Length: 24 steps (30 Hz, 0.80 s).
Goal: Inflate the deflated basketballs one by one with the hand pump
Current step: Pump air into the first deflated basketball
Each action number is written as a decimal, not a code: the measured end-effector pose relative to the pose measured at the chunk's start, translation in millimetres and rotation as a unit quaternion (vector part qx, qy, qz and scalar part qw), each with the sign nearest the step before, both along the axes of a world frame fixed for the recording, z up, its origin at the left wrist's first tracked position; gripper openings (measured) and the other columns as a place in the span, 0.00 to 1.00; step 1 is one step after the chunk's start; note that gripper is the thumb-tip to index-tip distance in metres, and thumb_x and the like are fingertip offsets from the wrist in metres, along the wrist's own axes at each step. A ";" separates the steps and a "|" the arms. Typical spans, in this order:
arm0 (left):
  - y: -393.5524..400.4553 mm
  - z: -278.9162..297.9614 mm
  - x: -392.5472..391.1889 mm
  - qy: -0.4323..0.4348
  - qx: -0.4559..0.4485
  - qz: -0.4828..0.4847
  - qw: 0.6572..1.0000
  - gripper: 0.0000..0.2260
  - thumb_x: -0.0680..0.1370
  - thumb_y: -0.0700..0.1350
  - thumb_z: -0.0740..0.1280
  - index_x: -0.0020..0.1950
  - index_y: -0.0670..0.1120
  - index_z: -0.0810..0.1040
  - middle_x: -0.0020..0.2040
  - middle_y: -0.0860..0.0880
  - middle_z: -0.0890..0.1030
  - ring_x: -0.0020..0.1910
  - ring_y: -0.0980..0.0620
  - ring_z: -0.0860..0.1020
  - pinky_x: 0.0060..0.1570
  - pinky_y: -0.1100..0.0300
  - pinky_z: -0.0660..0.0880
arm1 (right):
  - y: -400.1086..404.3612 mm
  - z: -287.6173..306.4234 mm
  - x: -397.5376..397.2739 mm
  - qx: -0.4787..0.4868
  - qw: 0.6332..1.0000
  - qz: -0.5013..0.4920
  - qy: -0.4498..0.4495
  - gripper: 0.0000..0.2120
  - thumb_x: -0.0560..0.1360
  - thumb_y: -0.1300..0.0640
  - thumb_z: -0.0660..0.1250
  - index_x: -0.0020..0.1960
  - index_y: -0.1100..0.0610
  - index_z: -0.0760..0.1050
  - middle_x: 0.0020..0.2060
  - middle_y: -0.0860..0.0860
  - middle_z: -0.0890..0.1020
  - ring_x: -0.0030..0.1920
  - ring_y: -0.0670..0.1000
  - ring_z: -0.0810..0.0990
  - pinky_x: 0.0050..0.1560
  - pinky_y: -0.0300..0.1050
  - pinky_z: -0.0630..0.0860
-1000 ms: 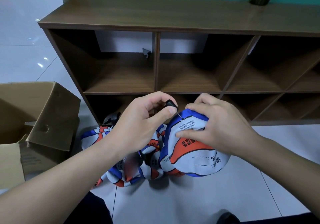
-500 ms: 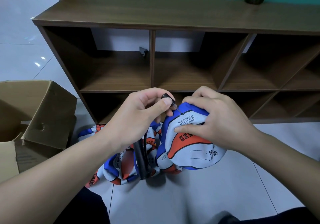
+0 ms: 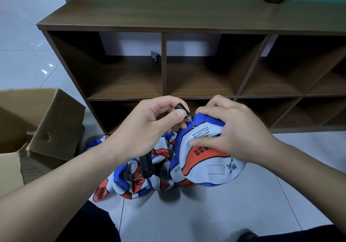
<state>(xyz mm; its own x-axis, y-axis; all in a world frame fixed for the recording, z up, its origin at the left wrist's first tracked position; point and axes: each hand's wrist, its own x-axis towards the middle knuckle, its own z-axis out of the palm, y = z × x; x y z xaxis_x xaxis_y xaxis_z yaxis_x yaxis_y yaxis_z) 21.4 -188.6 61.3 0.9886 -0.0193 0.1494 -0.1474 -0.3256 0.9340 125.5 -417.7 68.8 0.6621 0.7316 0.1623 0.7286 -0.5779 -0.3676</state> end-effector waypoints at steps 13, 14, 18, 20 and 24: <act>-9.6 5.7 -20.3 -0.037 0.075 -0.016 0.996 0.05 0.86 0.43 0.68 0.59 0.48 0.84 0.52 0.51 0.87 0.58 0.49 0.85 0.58 0.50 0.83 | -3.2 6.1 -18.2 0.003 1.000 0.008 0.018 0.35 0.62 0.19 0.73 0.62 0.37 0.82 0.52 0.38 0.75 0.49 0.43 0.78 0.46 0.46 0.79; -11.0 5.9 -21.7 -0.034 0.080 -0.020 0.996 0.05 0.86 0.43 0.68 0.59 0.48 0.84 0.52 0.51 0.87 0.59 0.49 0.85 0.58 0.50 0.83 | -5.5 4.3 -19.8 0.008 1.000 0.007 0.024 0.34 0.62 0.20 0.73 0.62 0.37 0.82 0.52 0.38 0.75 0.49 0.43 0.79 0.46 0.48 0.80; -16.1 6.0 -26.3 -0.029 0.063 -0.027 0.997 0.06 0.86 0.42 0.68 0.60 0.47 0.84 0.53 0.51 0.87 0.57 0.46 0.85 0.56 0.49 0.84 | -17.3 -3.2 -25.8 0.036 0.998 -0.005 0.052 0.35 0.62 0.21 0.75 0.63 0.36 0.81 0.55 0.38 0.76 0.53 0.42 0.80 0.50 0.50 0.82; -17.0 8.8 -28.6 -0.031 0.025 -0.023 0.999 0.06 0.86 0.41 0.67 0.59 0.46 0.84 0.52 0.50 0.87 0.57 0.47 0.86 0.58 0.51 0.84 | -23.1 -3.2 -28.9 0.061 0.996 -0.004 0.063 0.36 0.62 0.23 0.75 0.66 0.37 0.80 0.57 0.37 0.75 0.56 0.43 0.79 0.53 0.50 0.82; -20.3 10.0 -34.9 -0.022 -0.014 -0.023 0.999 0.06 0.86 0.41 0.68 0.59 0.45 0.85 0.51 0.47 0.86 0.56 0.44 0.85 0.59 0.45 0.84 | -30.2 -1.0 -32.0 0.071 0.994 0.033 0.075 0.39 0.66 0.28 0.76 0.73 0.41 0.77 0.61 0.38 0.73 0.60 0.47 0.79 0.57 0.53 0.80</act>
